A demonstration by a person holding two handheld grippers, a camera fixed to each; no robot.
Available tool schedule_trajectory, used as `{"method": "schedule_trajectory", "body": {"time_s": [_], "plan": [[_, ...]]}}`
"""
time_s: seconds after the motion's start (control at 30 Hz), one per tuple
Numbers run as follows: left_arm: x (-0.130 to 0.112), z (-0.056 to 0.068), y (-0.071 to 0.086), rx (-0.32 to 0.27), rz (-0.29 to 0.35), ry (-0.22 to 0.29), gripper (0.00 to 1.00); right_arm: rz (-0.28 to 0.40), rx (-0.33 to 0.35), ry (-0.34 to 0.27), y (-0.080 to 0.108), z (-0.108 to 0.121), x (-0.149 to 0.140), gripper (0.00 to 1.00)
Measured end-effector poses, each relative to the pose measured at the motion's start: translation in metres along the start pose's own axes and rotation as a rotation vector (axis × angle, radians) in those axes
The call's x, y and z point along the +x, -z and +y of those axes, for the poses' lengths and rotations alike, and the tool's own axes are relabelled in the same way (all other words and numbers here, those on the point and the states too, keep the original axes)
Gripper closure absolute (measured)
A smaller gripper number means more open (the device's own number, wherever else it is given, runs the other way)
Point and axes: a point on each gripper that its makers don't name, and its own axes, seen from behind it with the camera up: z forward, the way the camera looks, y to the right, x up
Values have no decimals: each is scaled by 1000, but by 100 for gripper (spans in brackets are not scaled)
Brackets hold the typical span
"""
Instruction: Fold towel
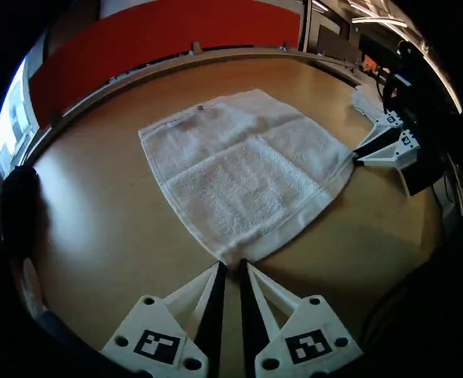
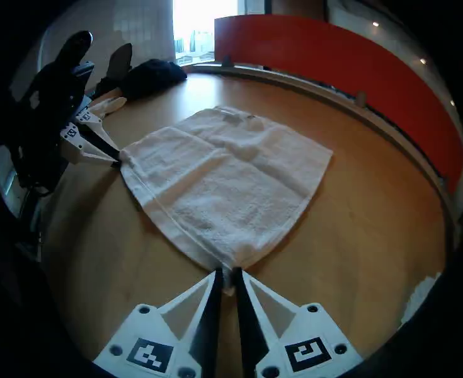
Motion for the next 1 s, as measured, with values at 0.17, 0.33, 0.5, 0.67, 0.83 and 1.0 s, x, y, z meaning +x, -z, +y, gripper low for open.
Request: {"method": "schedule_trajectory", "body": {"time_s": [0.17, 0.33, 0.5, 0.67, 0.83, 1.0], "plan": [[1, 1, 1, -11, -3, 33, 91, -1, 10, -8, 2, -1, 2, 89], [2, 1, 3, -17, -5, 66, 91, 10, 12, -10, 6, -1, 6, 89], [5, 1, 9, -19, -8, 74, 92, 27, 11, -4, 13, -1, 15, 89], [11, 4, 21, -28, -7, 86, 92, 50, 0, 3, 25, 1, 27, 89], [17, 11, 36, -48, -10, 117, 92, 72, -10, 12, 40, 3, 40, 89], [25, 13, 52, -48, 7, 134, 92, 90, -14, 21, 57, 0, 51, 89]]}}
